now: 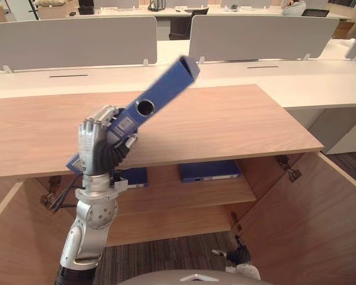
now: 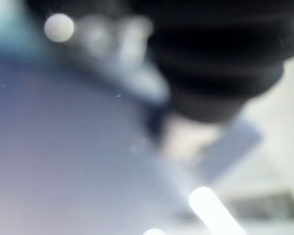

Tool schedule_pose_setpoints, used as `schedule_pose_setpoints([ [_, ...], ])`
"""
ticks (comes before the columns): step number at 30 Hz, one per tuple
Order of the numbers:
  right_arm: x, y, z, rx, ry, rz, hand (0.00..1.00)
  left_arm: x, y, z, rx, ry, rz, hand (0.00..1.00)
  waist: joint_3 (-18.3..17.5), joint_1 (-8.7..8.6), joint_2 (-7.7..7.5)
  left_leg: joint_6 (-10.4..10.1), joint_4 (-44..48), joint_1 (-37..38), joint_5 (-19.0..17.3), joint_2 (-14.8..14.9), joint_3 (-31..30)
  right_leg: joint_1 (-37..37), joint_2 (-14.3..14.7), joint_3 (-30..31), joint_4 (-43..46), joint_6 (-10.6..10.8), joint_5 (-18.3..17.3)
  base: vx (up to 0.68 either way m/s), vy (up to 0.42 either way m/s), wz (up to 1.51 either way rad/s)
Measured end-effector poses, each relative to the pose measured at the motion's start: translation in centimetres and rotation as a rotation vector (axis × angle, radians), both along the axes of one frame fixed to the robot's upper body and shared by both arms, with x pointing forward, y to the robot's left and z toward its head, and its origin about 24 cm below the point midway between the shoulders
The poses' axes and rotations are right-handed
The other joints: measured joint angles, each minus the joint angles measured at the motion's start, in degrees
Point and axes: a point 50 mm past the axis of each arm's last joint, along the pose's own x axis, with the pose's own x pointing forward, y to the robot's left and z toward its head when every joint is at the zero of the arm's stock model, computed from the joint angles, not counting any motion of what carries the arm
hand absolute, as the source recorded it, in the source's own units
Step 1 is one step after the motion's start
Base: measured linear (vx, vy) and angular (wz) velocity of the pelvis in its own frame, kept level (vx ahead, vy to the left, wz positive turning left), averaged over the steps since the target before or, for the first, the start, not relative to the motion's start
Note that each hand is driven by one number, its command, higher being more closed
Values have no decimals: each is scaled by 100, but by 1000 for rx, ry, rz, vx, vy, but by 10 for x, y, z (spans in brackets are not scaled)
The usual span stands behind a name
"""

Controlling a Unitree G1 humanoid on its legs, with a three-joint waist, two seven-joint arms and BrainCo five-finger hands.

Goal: Walk over to the cabinet, pick up the folder, carry it to the office cabinet, place the folder inside the office cabinet, then close the office cabinet door

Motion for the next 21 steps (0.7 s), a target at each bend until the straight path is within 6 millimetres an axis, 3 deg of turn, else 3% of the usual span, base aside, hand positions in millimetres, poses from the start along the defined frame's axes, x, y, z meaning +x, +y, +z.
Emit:
schedule_pose_setpoints([
  [11, 33, -3, 67, -39, -398, -111, 0, -26, 11, 28, -195, -186, -21, 100, -13, -29, 17, 25, 4, -48, 19, -4, 111, -167, 2, 107, 0, 1, 49, -10, 1, -5],
  [17, 48, -8, 133, -99, -724, -129, 0, -44, 13, 43, -312, -323, -77, 100, -7, -50, 34, 33, 4, -28, 2, -5, 202, -180, 1, 187, 0, 4, 64, -1, 1, -6],
  [21, 53, -9, 191, -97, -1029, -135, 0, -47, 13, 44, -391, -345, -150, 100, -6, -53, 51, 35, 4, -26, -3, -5, 226, -210, 3, 212, 3, 6, 64, -18, -4, -2],
])
